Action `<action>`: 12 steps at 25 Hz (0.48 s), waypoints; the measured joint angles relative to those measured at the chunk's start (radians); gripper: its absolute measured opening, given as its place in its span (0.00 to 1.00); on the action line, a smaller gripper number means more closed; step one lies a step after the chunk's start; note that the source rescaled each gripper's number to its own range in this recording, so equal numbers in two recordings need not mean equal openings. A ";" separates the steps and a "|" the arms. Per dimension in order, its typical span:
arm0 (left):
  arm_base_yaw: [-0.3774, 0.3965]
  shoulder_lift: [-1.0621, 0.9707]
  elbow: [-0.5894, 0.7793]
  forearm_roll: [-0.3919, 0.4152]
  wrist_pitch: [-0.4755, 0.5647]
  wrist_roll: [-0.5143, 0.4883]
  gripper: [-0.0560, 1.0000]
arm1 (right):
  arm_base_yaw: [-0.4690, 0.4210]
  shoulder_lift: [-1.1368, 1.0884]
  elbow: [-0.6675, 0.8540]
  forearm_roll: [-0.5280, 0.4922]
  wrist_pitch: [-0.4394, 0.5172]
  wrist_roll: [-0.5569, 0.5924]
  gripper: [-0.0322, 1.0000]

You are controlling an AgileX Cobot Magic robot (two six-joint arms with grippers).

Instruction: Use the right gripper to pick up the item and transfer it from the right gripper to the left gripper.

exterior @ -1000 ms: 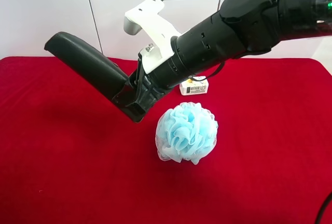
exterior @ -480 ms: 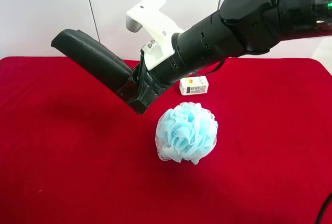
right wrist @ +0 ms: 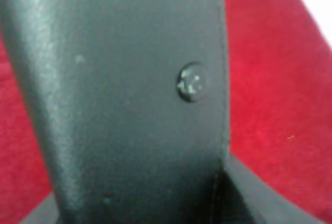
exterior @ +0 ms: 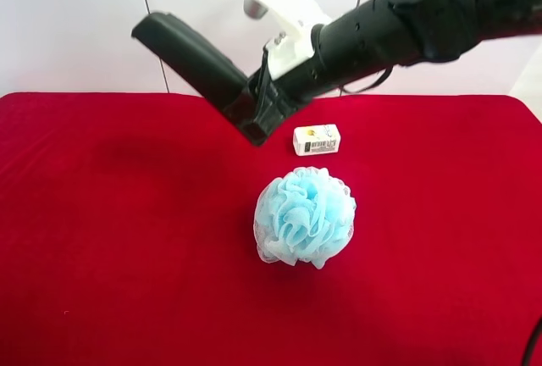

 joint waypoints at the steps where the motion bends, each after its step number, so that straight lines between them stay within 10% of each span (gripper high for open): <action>1: 0.000 0.000 0.000 0.000 0.000 0.000 1.00 | -0.005 0.000 -0.018 0.000 0.008 -0.009 0.09; 12: 0.000 0.117 -0.024 -0.138 -0.157 0.129 1.00 | -0.008 0.203 -0.331 -0.026 0.159 0.033 0.09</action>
